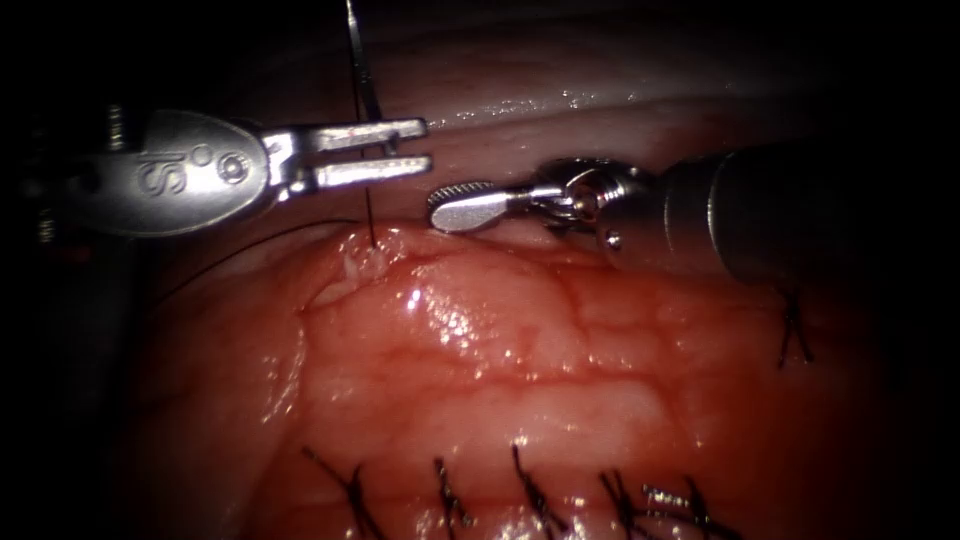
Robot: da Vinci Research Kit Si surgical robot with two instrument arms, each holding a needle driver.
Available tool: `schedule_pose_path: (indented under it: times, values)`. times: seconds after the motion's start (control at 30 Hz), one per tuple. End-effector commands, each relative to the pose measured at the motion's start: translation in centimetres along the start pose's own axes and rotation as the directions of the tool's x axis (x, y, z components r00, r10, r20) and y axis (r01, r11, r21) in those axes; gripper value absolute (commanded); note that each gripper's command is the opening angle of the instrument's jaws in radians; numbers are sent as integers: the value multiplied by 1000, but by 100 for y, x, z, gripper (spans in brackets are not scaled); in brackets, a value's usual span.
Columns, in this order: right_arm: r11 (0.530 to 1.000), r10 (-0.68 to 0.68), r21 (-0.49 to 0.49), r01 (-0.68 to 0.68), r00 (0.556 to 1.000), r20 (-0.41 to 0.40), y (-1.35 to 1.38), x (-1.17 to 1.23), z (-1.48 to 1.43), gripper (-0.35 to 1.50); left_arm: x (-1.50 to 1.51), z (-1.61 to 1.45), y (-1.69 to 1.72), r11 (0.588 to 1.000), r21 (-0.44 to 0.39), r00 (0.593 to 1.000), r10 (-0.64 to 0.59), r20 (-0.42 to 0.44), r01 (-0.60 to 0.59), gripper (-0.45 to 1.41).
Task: Wound Closure
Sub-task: Hand the needle to the right needle holder
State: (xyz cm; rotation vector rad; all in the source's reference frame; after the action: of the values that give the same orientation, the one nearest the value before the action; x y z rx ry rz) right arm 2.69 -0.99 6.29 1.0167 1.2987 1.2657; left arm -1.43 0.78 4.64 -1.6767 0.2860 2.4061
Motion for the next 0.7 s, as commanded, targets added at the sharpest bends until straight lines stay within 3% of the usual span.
schedule_pose_path:
  times: [0.03,0.13,0.17,0.2,0.23,0.27,0.33,0.47,0.7]
  values:
    - [1000,6,4,-6,1000,2,3,-1,7,35,-4,8,-2,1000,5,1000,10,0,-10,-45]
    - [1000,27,1,-27,1000,4,1,2,6,49,-7,9,-5,999,18,999,49,10,-50,-45]
    - [999,35,1,-35,999,4,0,3,5,59,-9,9,-3,998,27,998,57,6,-57,-45]
    - [999,53,4,-53,999,-1,-3,6,4,84,-12,9,5,997,32,998,66,3,-66,-45]
    - [999,53,4,-53,999,-1,-3,6,4,84,-12,9,5,997,32,998,66,3,-66,-45]
    - [997,76,6,-76,997,-3,-7,9,4,101,-17,10,20,996,33,996,83,-9,-83,-45]
    - [994,106,11,-106,994,-5,-15,14,2,118,-28,12,46,992,38,993,120,-21,-119,-45]
    - [980,191,59,-191,982,10,-35,25,-1,121,-53,19,89,993,38,993,113,-21,-112,-45]
    - [952,281,108,-288,957,76,-60,13,4,130,-76,31,114,990,31,990,138,-7,-137,-45]
